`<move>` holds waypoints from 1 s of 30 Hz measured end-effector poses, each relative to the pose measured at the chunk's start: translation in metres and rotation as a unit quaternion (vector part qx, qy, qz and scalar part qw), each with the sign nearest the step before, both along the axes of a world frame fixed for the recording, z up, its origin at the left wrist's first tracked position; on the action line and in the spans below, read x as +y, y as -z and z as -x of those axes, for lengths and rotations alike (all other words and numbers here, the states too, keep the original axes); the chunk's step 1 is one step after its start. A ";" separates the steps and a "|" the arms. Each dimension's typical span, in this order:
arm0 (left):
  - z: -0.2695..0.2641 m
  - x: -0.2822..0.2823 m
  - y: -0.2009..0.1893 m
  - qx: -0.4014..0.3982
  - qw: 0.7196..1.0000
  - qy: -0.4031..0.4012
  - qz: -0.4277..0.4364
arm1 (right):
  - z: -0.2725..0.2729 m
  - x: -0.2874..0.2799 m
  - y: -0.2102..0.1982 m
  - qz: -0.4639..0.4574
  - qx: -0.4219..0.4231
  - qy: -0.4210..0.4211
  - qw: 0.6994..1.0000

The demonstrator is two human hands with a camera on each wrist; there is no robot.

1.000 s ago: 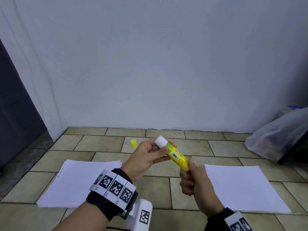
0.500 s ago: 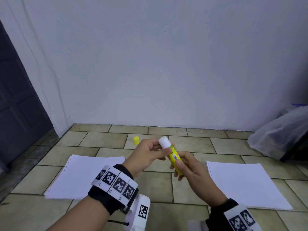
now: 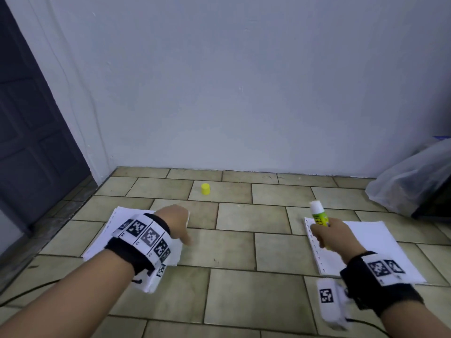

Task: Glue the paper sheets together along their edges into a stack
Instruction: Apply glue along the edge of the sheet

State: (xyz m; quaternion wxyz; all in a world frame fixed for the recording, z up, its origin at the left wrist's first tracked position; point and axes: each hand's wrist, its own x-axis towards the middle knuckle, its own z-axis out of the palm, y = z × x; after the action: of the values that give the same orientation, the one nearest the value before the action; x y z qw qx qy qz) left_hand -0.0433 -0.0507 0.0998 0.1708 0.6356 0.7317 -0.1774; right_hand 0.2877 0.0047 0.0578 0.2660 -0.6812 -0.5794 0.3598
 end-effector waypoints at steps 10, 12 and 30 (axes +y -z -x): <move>0.023 -0.019 0.036 0.060 0.997 -0.040 0.012 | -0.019 0.001 0.029 0.102 -0.088 -0.018 0.991; 0.025 -0.022 0.037 0.055 0.997 -0.044 0.015 | -0.020 0.000 0.031 0.104 -0.076 -0.017 0.991; -0.022 -0.016 -0.006 -0.013 0.985 0.071 -0.155 | -0.028 -0.006 0.027 0.089 0.033 -0.022 0.995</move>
State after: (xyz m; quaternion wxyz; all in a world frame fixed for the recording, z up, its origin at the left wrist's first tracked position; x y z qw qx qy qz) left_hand -0.0214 -0.0668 0.1060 0.0662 0.7071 0.7010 -0.0655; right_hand 0.3159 -0.0015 0.0304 0.2150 -0.6772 -0.5506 0.4382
